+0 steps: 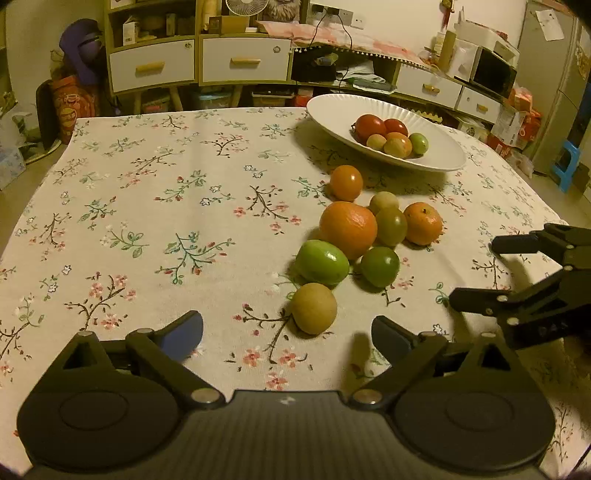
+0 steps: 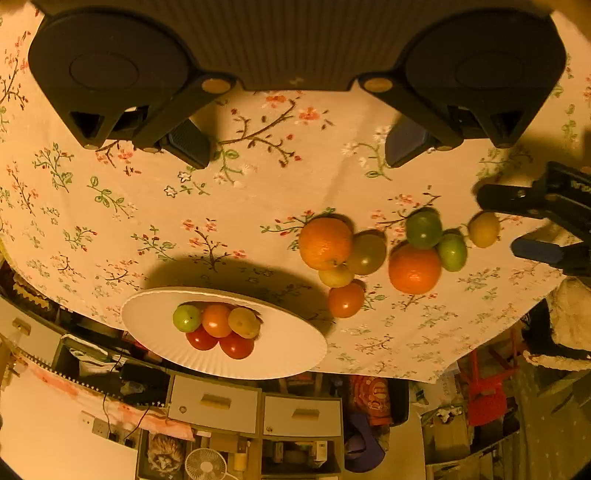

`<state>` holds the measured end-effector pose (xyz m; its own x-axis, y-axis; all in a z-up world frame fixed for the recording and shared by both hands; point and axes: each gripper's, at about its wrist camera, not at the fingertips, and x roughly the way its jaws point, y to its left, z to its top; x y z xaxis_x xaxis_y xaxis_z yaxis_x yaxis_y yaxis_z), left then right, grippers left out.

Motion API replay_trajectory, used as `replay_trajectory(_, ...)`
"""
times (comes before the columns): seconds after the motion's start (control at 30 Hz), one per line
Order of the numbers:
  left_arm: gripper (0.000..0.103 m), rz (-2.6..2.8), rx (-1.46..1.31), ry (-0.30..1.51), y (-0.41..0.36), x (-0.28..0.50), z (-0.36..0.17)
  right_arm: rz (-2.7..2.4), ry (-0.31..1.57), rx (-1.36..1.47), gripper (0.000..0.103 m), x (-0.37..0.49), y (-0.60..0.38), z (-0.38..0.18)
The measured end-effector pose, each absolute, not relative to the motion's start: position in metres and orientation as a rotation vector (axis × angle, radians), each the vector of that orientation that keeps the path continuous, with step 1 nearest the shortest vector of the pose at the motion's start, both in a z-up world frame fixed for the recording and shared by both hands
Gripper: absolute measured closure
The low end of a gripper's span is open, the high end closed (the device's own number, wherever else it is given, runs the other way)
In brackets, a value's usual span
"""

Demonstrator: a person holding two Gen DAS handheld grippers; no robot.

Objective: Organize fruits
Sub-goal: 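Withdraw both grippers from the plate back toward the fruit cluster, then grasp another brown fruit with the left gripper while the right gripper grasps an orange mandarin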

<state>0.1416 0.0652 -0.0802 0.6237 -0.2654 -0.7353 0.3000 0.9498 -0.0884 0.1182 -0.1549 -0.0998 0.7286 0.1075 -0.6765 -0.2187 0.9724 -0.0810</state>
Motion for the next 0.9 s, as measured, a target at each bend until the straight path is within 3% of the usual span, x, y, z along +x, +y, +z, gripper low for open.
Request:
replay_trajectory(0.43,0.044,-0.352,-0.017,0.852,0.063,0.142,-0.073,0.222,0.718,-0.172,0.002,0.142,-0.156,-0.099)
replay_trajectory(0.63,0.060,-0.369,-0.034,0.860,0.060,0.141,-0.072,0.224,0.704,-0.169,0.016,0.150,-0.159,-0.094)
replay_trajectory(0.9,0.073,-0.370,-0.056,0.867,0.058,0.142,-0.072,0.279,0.688,-0.200,0.032,0.149,-0.149,-0.091)
